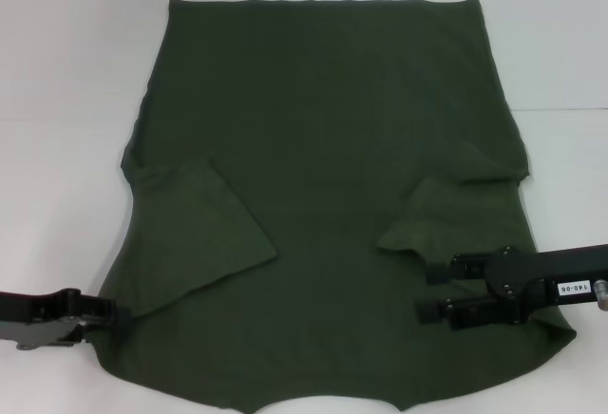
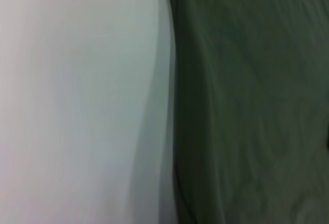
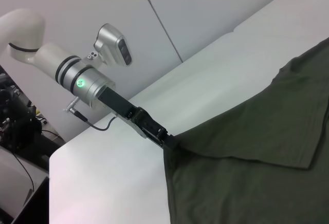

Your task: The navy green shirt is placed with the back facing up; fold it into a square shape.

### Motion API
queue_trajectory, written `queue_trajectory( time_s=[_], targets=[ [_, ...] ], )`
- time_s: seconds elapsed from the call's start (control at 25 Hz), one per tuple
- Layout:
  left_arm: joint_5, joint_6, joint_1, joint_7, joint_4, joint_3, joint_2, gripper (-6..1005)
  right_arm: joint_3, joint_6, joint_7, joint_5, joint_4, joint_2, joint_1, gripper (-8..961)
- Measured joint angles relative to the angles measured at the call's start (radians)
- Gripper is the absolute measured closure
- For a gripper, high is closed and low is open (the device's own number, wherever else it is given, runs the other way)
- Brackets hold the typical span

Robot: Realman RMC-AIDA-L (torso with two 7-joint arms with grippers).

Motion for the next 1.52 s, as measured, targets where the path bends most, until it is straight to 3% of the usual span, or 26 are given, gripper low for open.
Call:
queue_trajectory(
  time_s=[0.2,0.76,1.2,1.52],
  targets=[
    [-0.001,-0.003,-0.001,-0.001,0.000,0.006,0.000,478,-0.001,-0.004,0.001,0.000,0.000,0.000,0.000,102],
    [0.002,-0.012,-0.006,-0.001,0.003,0.006,0.003,484,-0.001,0.000,0.011,0.000,0.000,0.001,0.000,102],
    [0.011,-0.006,-0.011,-0.007,0.006,0.041,0.003,599,-0.001,0.000,0.011,0.000,0.000,0.001,0.005,102],
    [0.013,-0.005,-0.019,-0.006,0.006,0.041,0.006,880,-0.001,0.000,0.010,0.000,0.000,0.001,0.006,102]
  ],
)
